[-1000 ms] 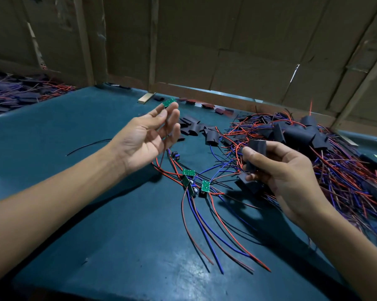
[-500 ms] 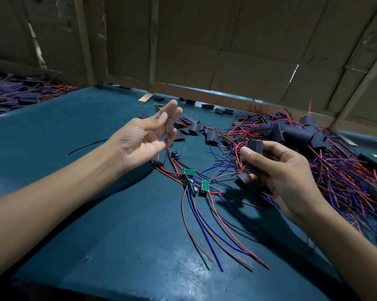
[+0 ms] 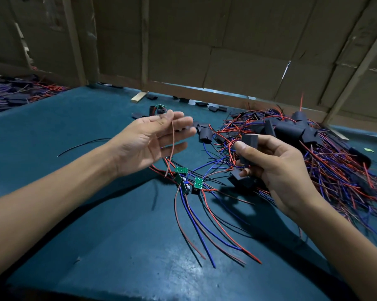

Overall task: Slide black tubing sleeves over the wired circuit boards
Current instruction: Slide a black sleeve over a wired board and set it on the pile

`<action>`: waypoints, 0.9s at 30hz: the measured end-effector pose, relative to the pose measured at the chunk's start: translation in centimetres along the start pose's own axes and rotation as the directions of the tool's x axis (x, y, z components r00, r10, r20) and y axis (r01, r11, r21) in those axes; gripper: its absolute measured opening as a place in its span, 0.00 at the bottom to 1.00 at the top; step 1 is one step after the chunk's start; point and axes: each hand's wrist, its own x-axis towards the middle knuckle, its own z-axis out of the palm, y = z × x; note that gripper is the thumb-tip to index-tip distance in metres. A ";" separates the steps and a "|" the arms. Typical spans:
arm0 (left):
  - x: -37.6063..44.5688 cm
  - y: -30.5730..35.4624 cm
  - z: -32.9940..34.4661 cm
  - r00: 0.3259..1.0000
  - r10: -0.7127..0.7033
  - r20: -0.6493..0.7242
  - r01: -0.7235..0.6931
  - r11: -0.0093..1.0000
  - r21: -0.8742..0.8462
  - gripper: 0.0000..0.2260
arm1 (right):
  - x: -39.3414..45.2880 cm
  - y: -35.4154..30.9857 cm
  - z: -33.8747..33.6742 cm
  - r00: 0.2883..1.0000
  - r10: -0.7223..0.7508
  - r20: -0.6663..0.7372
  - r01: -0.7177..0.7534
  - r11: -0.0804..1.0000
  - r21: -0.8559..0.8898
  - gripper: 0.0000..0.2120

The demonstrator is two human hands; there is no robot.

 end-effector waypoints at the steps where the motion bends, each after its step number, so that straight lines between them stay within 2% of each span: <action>1: -0.1 0.0 0.1 1.000 -0.018 0.001 0.018 0.998 0.053 0.10 | 0.0 0.0 0.0 1.000 -0.004 0.002 0.004 1.000 -0.004 0.16; 3: -0.2 -0.2 0.4 0.999 -0.036 -0.011 0.038 0.991 0.130 0.10 | -0.2 0.0 0.3 1.000 -0.014 0.007 0.015 0.999 -0.038 0.18; 5: -0.3 -0.6 0.7 1.000 -0.029 0.000 0.029 0.993 0.117 0.10 | -0.6 0.3 0.9 0.999 -0.015 0.044 0.020 0.994 -0.110 0.18; 10: -0.5 -1.5 2.2 0.990 0.004 0.138 0.001 0.999 -0.038 0.22 | -1.7 1.8 2.9 0.978 0.030 0.207 0.029 0.961 -0.276 0.10; 14: -1.0 -1.4 2.7 0.962 0.001 0.274 0.000 1.000 -0.004 0.24 | -2.0 1.7 3.1 0.965 0.045 0.260 0.035 0.955 -0.294 0.09; 18: -1.4 -1.3 2.8 0.971 -0.048 0.235 -0.006 0.974 0.226 0.29 | -2.1 1.5 3.3 0.958 0.047 0.284 0.029 0.966 -0.259 0.08; 22: -1.6 -1.4 2.8 0.961 -0.075 0.266 0.014 0.974 0.225 0.30 | -2.2 1.1 3.5 0.956 0.057 0.288 0.012 0.972 -0.234 0.08; 25: -1.5 -1.4 2.7 0.967 -0.069 0.245 0.004 0.967 0.256 0.28 | -2.2 1.0 3.4 0.957 0.061 0.283 0.008 0.972 -0.235 0.07; 27: -1.5 -1.5 2.8 0.973 -0.051 0.225 -0.005 0.970 0.244 0.30 | -2.2 1.0 3.4 0.959 0.069 0.276 0.001 0.970 -0.245 0.08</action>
